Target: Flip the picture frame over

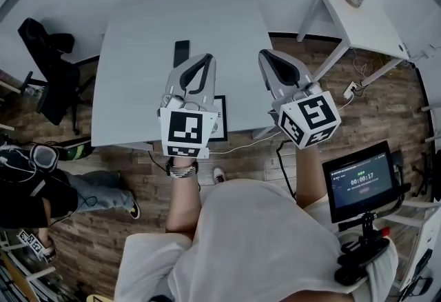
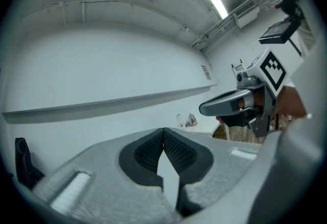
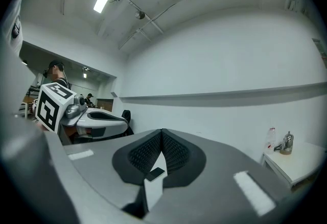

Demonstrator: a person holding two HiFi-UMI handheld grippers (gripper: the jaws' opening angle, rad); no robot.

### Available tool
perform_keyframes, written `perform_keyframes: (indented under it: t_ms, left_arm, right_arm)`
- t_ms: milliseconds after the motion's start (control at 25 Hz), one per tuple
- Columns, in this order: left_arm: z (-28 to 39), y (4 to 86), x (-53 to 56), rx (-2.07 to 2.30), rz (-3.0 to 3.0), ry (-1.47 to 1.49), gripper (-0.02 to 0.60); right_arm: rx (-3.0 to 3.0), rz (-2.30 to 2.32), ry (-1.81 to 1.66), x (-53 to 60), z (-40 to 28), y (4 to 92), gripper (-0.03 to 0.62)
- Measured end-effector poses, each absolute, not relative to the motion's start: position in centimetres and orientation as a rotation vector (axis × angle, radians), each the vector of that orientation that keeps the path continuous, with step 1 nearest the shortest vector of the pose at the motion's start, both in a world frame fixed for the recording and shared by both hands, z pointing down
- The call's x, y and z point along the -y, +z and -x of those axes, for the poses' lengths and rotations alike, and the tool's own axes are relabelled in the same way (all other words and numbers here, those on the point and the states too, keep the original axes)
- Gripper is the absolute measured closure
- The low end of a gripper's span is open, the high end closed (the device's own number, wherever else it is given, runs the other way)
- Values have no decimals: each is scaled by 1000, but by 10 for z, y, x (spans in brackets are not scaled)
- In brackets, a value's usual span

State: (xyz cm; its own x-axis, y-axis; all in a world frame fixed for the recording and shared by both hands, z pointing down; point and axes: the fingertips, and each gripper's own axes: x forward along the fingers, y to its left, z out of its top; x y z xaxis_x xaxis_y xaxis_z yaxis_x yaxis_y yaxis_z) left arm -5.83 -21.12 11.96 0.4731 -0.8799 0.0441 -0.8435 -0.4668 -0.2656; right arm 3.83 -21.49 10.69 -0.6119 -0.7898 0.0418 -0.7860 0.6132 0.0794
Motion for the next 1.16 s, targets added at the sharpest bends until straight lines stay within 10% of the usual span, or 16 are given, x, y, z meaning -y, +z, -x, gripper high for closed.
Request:
perform_keyframes:
  t_ms: [1160]
  left_arm:
    - [59, 111, 229, -1456, 2525, -278, 575]
  right_arm:
    - [2680, -1366, -136, 227, -37, 97, 594]
